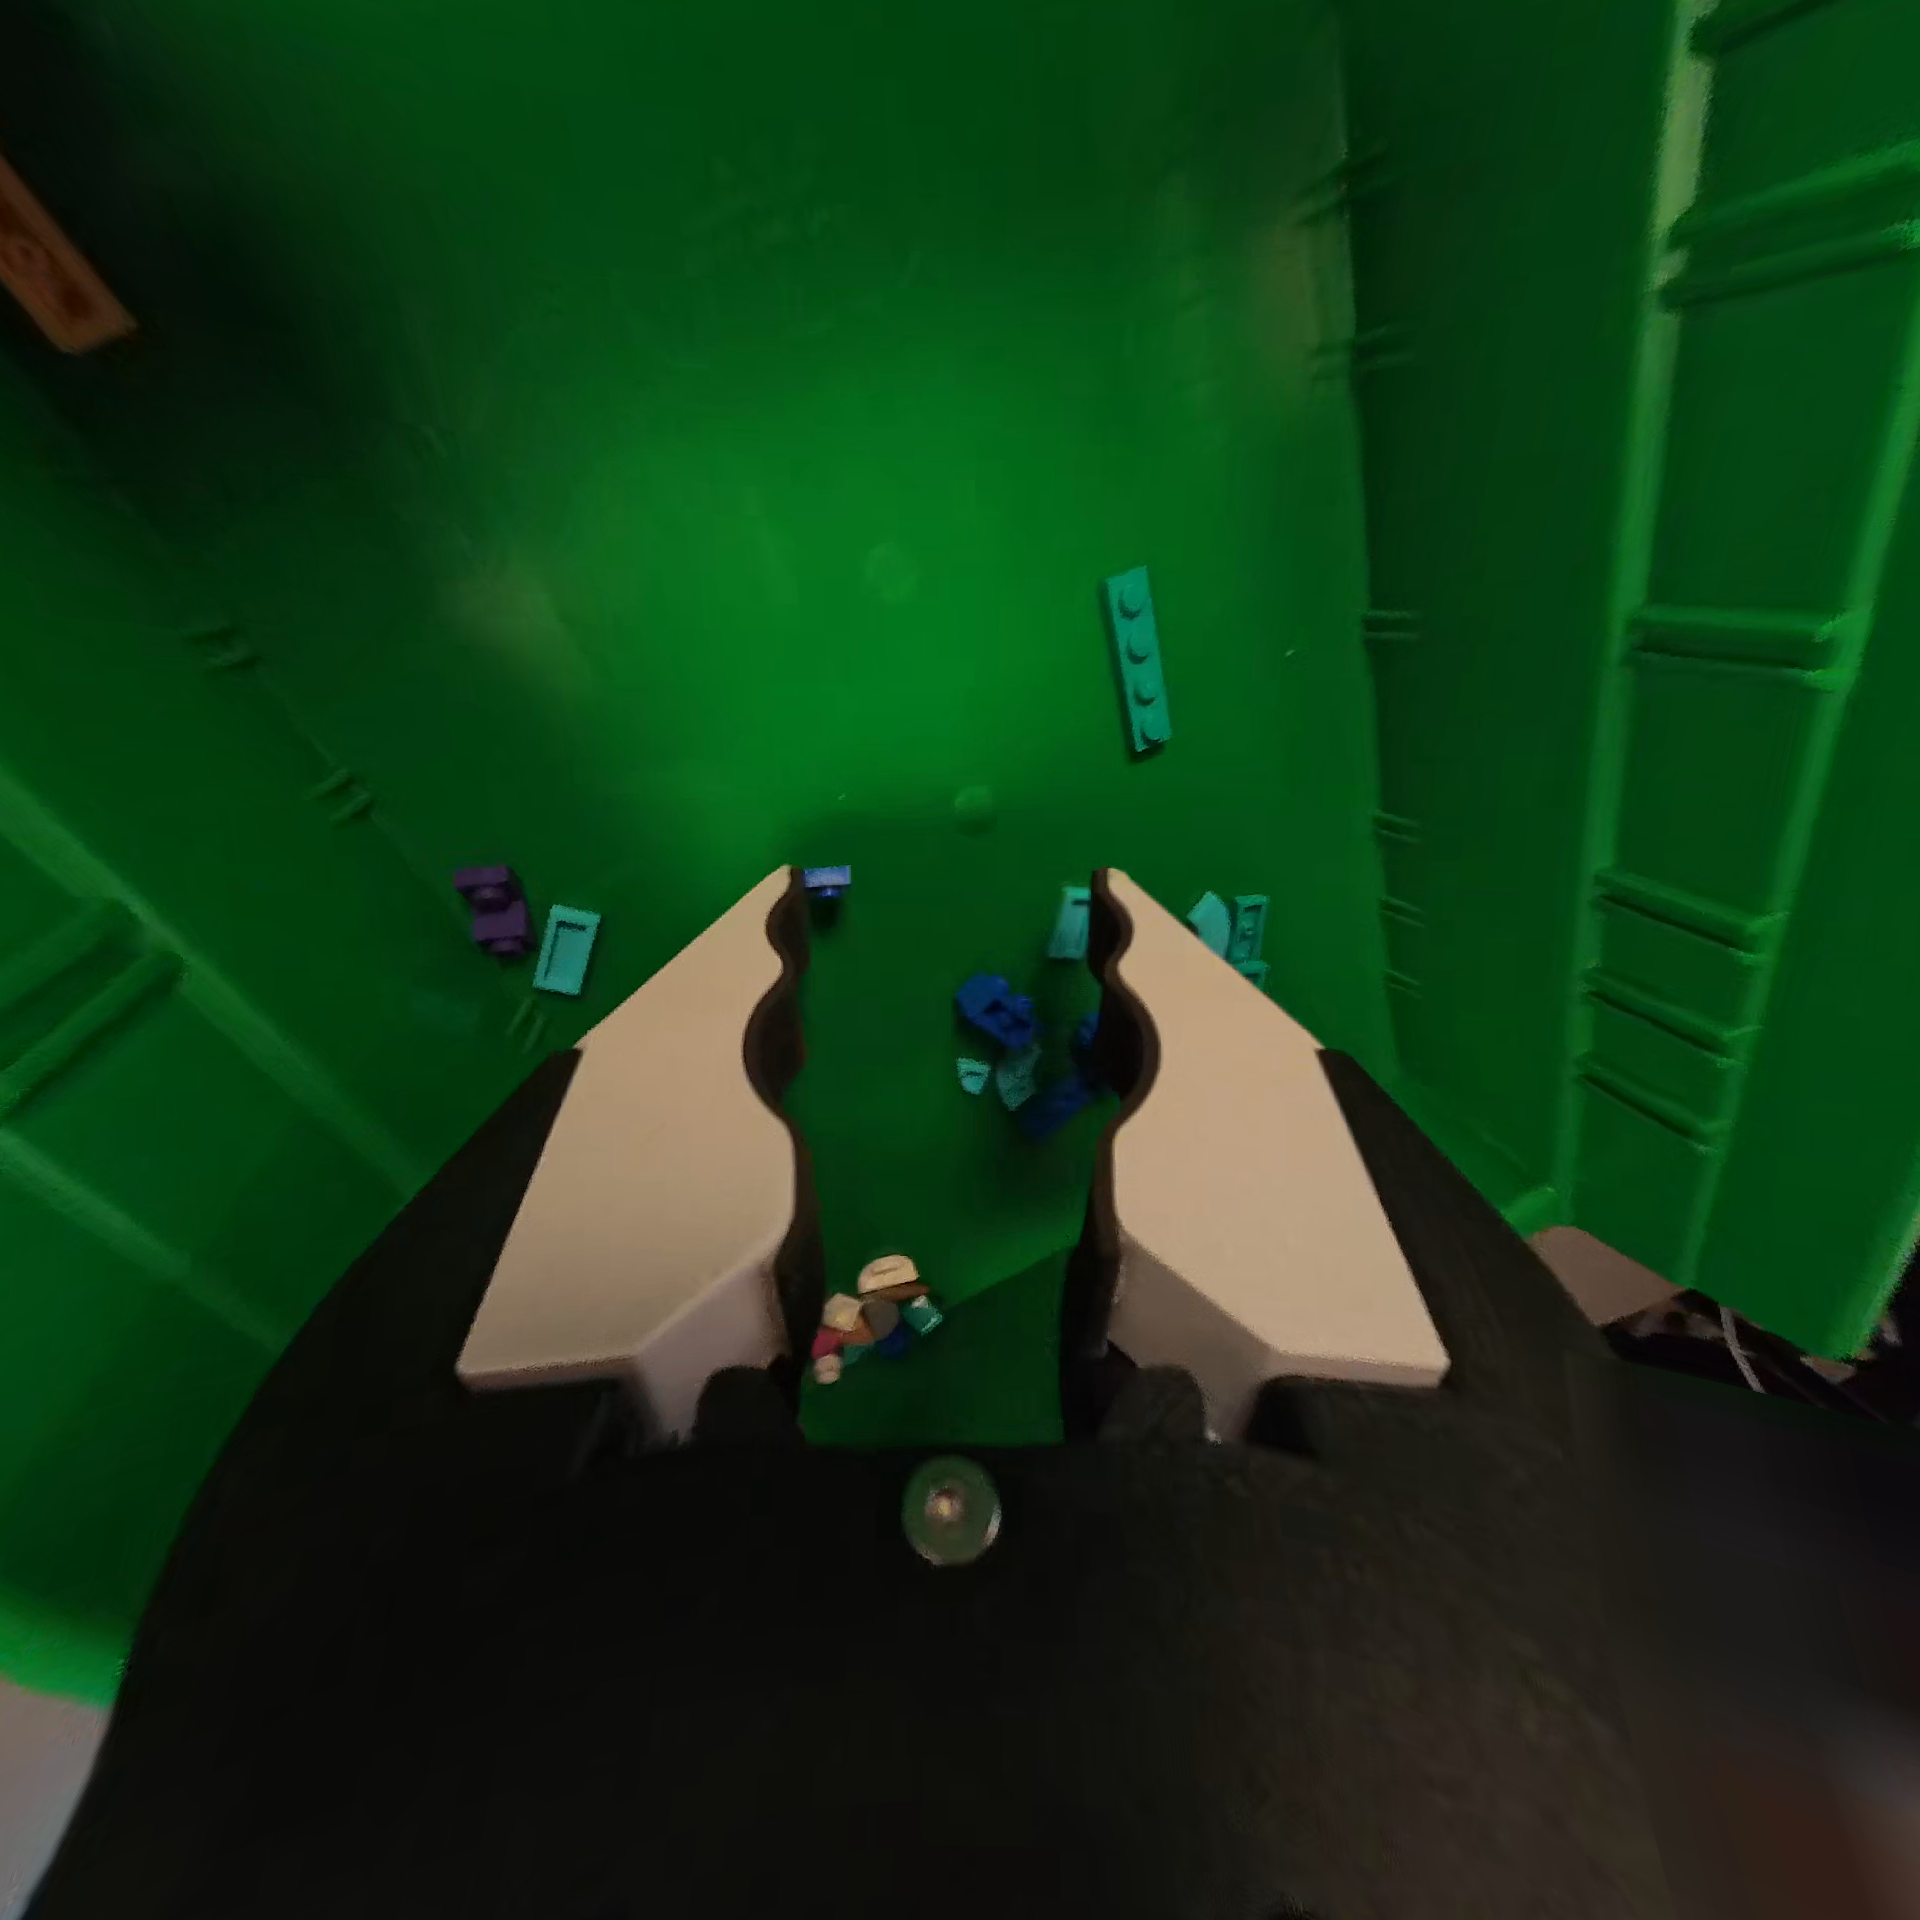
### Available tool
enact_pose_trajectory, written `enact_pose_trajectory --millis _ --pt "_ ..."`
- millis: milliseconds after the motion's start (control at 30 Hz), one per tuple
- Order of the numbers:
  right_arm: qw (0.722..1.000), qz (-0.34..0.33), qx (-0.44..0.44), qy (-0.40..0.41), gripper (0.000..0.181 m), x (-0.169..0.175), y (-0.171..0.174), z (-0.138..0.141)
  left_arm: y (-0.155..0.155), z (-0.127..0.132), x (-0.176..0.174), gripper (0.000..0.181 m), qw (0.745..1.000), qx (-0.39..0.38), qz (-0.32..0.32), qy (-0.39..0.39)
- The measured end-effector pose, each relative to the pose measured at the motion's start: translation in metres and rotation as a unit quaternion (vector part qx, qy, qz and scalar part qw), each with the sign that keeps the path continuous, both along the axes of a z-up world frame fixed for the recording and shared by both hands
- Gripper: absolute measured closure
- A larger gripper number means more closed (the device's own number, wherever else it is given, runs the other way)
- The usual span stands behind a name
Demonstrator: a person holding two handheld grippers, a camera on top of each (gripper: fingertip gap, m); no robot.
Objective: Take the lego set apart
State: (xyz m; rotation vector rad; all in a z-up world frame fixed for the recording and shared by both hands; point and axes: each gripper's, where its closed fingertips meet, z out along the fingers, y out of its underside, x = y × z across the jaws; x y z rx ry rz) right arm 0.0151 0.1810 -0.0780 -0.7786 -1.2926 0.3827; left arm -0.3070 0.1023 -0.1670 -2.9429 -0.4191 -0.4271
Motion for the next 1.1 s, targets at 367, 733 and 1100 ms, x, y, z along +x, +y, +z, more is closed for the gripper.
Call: enact_pose_trajectory --millis 367,733,1100 --pt "1.000 0.007 -0.003 -0.008 0.178 -0.001 -0.002 -0.003 0.024 0.018 0.020 0.122 0.987 0.079 0.051 -0.134" --pt "1.000 0.009 -0.005 -0.013 0.178 -0.002 -0.003 -0.005 0.039 0.081 0.076 0.112 0.908 0.171 0.038 -0.380" --pt "1.000 0.003 -0.008 -0.012 0.178 -0.003 0.000 -0.005 0.042 0.099 0.108 0.089 0.944 0.176 -0.014 -0.277"
